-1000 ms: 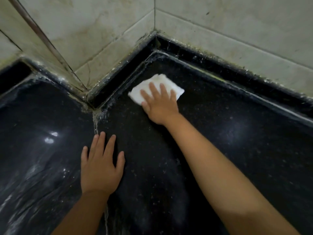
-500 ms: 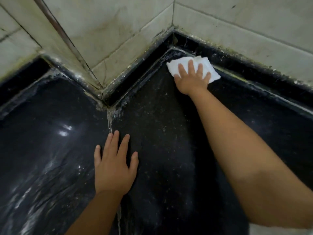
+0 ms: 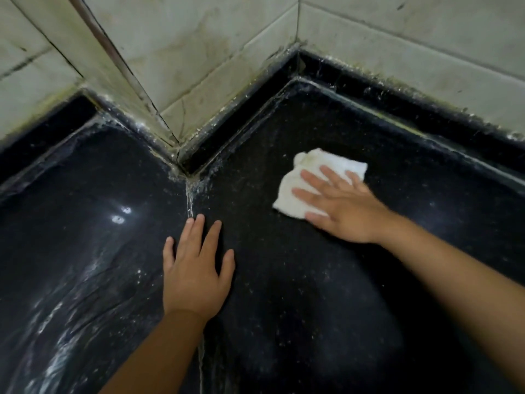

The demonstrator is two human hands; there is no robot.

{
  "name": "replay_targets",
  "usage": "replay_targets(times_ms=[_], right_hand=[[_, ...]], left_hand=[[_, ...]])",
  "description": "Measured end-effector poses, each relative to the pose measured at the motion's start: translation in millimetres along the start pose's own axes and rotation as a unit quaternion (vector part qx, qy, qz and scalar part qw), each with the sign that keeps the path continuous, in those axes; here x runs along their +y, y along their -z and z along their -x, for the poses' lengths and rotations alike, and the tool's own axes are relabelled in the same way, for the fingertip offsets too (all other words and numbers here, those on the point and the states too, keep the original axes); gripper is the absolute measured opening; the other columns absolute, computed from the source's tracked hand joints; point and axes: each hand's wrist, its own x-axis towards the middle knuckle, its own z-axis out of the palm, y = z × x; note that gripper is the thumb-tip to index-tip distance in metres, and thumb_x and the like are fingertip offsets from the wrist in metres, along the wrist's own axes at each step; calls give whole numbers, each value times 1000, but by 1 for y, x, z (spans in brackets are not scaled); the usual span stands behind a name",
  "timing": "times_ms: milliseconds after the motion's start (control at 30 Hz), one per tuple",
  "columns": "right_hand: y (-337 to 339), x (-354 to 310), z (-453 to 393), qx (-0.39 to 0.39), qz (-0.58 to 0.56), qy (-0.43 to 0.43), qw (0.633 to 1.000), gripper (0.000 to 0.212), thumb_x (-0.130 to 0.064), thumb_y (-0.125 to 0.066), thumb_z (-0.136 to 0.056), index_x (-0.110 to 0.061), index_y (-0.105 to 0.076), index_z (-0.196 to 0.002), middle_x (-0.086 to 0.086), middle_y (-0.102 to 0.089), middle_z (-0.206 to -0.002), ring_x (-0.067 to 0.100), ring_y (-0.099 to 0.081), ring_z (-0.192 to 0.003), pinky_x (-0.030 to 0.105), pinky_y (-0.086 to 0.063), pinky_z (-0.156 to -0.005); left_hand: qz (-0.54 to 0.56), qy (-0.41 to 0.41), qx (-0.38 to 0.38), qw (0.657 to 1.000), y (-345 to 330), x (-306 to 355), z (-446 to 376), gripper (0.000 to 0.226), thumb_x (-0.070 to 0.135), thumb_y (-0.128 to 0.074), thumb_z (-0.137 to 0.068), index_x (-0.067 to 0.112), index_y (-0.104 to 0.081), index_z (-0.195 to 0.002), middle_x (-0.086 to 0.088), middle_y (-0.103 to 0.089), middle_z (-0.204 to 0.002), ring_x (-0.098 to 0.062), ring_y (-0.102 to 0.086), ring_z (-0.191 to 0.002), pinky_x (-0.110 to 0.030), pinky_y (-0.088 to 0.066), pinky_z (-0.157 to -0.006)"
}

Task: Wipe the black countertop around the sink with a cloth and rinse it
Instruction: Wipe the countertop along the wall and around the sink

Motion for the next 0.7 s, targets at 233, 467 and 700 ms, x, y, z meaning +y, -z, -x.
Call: replay_targets(times_ms=[233, 467, 700], right_hand=[[40, 32, -94, 49, -76, -183, 979, 51, -47, -14, -99, -37, 1, -146, -4, 16, -156, 28, 15, -142, 53, 7, -112], [3, -51, -51, 60, -59, -54, 995, 50, -46, -8, -98, -37, -2, -147, -4, 13, -156, 27, 15, -142, 51, 7, -112], [-85, -53, 137, 72, -40, -97, 992, 50, -46, -3, -98, -34, -39, -131, -1, -43, -142, 27, -29, -131, 43, -9, -106]], left_hand=[[12, 9, -17, 1000, 2, 2, -1, 75, 55, -12, -79, 17, -38, -139, -7, -27, -150, -4, -5, -133, -40, 0, -112], [0, 17, -32, 999, 6, 4, 0, 78, 56, -10, -77, 17, -37, -139, -6, -24, -151, -16, -13, -141, -42, -3, -114], [5, 18, -48, 999, 11, 8, 0, 62, 45, -27, -87, 15, -35, -140, -8, -23, -152, -20, -13, -142, -43, -3, -114]])
